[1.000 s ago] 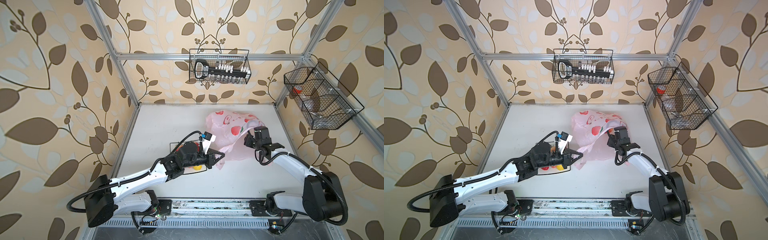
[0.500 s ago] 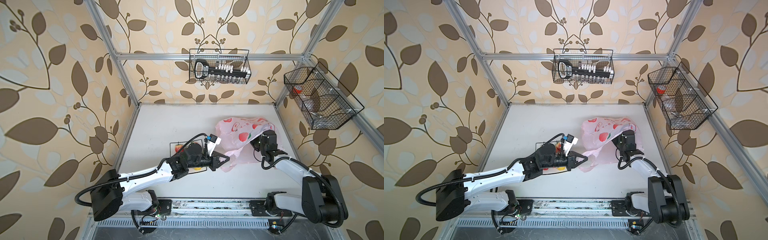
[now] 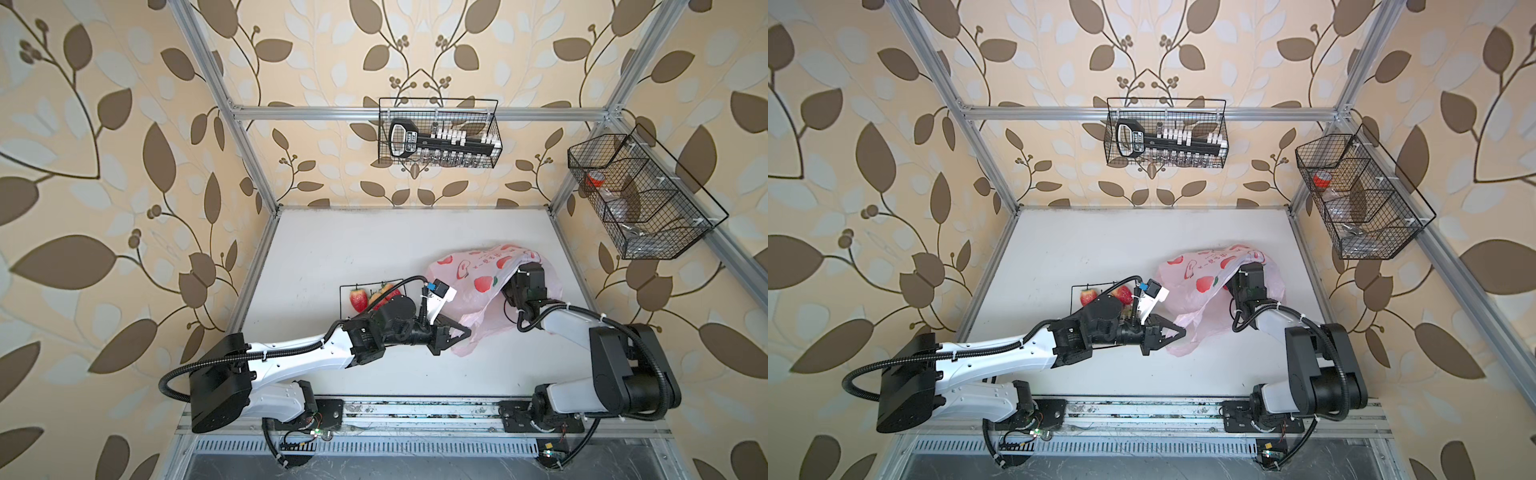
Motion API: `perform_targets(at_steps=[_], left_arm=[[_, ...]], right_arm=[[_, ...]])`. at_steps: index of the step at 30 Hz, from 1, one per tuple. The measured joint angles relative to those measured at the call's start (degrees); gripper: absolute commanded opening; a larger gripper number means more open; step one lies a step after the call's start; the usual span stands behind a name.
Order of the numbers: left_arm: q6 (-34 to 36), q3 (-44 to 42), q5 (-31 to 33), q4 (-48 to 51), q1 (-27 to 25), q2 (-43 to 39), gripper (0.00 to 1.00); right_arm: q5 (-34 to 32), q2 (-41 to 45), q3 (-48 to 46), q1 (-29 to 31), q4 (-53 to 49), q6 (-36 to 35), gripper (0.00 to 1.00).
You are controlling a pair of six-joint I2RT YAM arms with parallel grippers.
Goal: Take the fake fruits out of the plastic bag
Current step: 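Reach the right gripper deep into the bag and close on the small red apple, then lift the small apple out of the bag toward the plate with the right gripper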
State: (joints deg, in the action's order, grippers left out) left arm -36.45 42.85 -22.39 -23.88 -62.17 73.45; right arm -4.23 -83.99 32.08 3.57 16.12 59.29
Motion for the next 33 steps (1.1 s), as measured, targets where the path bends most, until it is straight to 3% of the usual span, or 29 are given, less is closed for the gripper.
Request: perform_targets(at_steps=[8,18,25,33], left_arm=[[-0.48,0.59,0.35,0.04,-1.16,1.81,0.00],[-1.07,2.47,0.39,0.09,-1.27,2.29,0.00],[-1.09,2.47,0.37,0.11,-1.29,2.29,0.00],[-1.18,2.47,1.20,0.22,-1.31,2.29,0.00]], right_arm=[[-2.29,-8.04,6.75,0.04,-3.39,-4.44,0.77],[-9.27,-18.60,20.85,1.79,-14.75,-12.52,0.74],[-15.13,-21.92,25.62,5.31,-20.55,-15.82,0.62],[-16.22,-20.79,25.14,5.79,-22.43,-16.74,0.48]])
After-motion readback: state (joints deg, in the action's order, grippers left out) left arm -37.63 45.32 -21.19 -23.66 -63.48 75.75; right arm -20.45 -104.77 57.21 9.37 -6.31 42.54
